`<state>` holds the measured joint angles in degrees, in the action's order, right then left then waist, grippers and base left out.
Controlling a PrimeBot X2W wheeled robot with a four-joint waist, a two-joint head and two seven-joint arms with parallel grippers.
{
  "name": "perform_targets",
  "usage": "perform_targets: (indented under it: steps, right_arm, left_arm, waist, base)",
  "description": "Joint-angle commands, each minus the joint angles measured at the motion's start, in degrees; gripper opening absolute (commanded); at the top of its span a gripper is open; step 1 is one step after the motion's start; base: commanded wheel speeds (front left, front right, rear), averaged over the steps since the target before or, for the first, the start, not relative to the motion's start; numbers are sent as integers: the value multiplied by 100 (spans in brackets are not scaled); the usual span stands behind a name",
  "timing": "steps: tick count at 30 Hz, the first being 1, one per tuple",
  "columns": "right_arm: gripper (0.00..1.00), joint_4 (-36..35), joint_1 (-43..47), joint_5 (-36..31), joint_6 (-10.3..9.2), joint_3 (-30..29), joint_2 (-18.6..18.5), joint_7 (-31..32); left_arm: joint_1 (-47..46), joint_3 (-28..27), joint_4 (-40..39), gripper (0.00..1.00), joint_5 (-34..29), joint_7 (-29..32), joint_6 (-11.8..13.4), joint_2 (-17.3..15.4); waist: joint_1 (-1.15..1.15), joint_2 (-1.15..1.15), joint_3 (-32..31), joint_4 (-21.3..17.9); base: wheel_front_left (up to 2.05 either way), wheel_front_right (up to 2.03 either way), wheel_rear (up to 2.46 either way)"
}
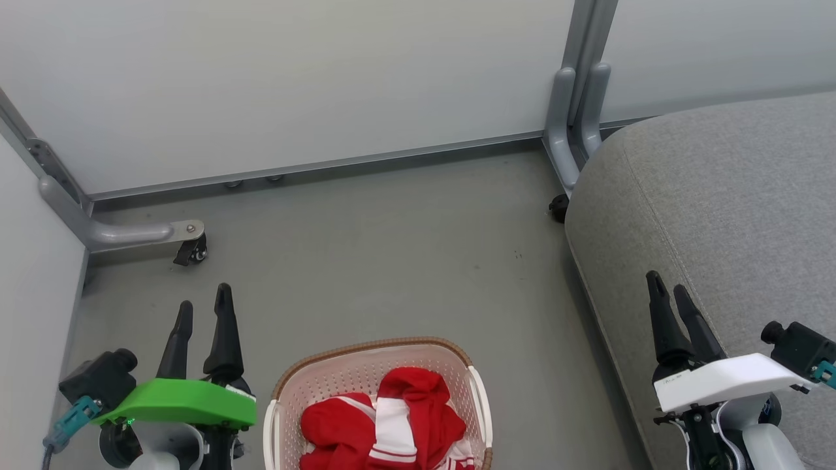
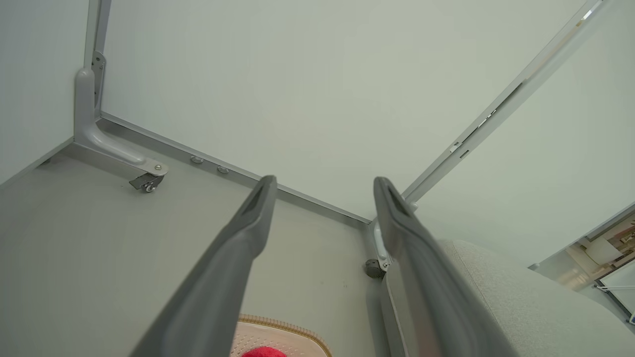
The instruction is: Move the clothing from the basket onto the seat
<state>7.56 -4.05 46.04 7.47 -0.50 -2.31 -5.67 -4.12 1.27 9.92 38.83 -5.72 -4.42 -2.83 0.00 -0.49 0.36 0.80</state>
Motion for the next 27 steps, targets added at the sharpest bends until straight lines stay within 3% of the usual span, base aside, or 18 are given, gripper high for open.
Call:
perform_targets:
  steps: [1,27]
  right_arm:
    - [100,-68,-2,-181,2,15,-42,-59]
    - [100,73,51,-1943,3,202,-55,-459]
  left_arm:
    - [-103,30,-55,100,-178,-56,37,-70]
    - [-144,353,34,100,-1732,-453,251,-129]
  waist:
    - [0,21,-2,2]
    - [0,31,-36,70]
  base:
    - [0,0,0]
    - [0,0,0]
